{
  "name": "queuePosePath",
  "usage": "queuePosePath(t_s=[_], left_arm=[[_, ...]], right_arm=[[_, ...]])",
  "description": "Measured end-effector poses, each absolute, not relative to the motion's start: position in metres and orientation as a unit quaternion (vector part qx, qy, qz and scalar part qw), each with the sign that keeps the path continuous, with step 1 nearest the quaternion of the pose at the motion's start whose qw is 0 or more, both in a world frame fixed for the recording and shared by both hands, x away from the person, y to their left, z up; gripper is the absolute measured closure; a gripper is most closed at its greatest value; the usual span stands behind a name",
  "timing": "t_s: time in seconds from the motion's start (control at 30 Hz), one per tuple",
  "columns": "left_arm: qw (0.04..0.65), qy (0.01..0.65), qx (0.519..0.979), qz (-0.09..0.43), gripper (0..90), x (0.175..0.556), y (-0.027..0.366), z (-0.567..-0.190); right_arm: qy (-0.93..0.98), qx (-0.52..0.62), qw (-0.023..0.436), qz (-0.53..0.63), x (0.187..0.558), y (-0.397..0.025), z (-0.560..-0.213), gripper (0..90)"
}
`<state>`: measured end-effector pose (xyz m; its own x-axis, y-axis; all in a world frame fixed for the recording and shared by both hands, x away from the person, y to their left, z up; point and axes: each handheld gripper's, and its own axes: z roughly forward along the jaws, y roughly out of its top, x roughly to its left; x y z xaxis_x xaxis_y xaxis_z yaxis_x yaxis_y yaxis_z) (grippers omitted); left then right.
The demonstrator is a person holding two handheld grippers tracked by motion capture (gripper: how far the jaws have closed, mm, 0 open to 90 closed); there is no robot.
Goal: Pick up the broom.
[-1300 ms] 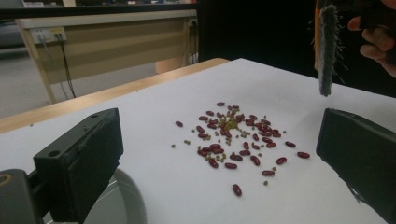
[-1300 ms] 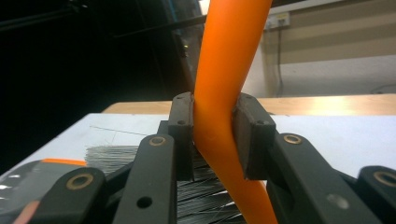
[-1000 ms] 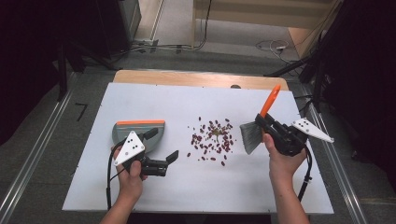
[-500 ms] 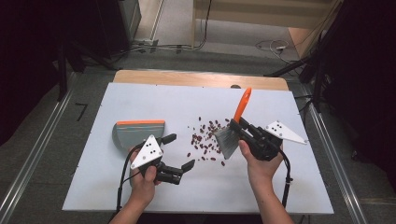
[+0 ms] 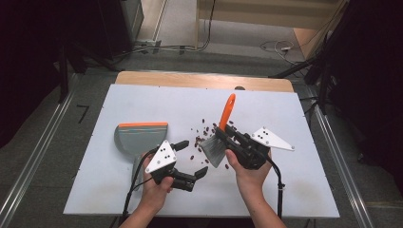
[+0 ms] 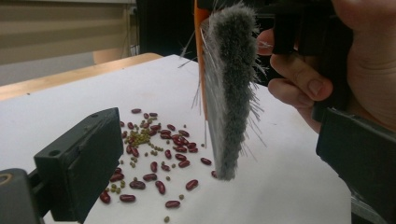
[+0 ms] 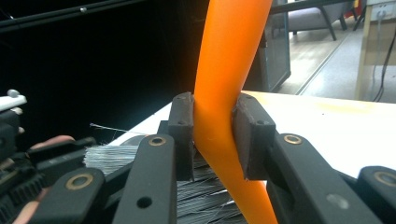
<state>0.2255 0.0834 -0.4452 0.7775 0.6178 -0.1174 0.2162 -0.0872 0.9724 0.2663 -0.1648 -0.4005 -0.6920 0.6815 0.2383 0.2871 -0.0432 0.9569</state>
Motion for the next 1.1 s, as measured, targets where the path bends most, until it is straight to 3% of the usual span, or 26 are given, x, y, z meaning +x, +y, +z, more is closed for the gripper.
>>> queuePosePath(t_s=[0.2, 0.47, 0.83, 1.1], left_arm=[[0.594, 0.312, 0.725, 0.154, 6.7, 0.226, 0.069, -0.448], [0.576, 0.333, 0.728, 0.165, 22.8, 0.225, 0.059, -0.452], [0.559, 0.346, 0.735, 0.164, 64.0, 0.226, 0.051, -0.456], [0.559, 0.344, 0.736, 0.167, 80.4, 0.227, 0.053, -0.456]], right_arm=[[0.673, 0.354, 0.154, 0.631, 0.259, -0.155, -0.401, 69.1], [0.673, 0.346, 0.156, 0.635, 0.251, -0.145, -0.399, 69.1], [0.665, 0.355, 0.160, 0.637, 0.247, -0.143, -0.399, 69.1], [0.663, 0.355, 0.166, 0.638, 0.246, -0.144, -0.400, 69.1]])
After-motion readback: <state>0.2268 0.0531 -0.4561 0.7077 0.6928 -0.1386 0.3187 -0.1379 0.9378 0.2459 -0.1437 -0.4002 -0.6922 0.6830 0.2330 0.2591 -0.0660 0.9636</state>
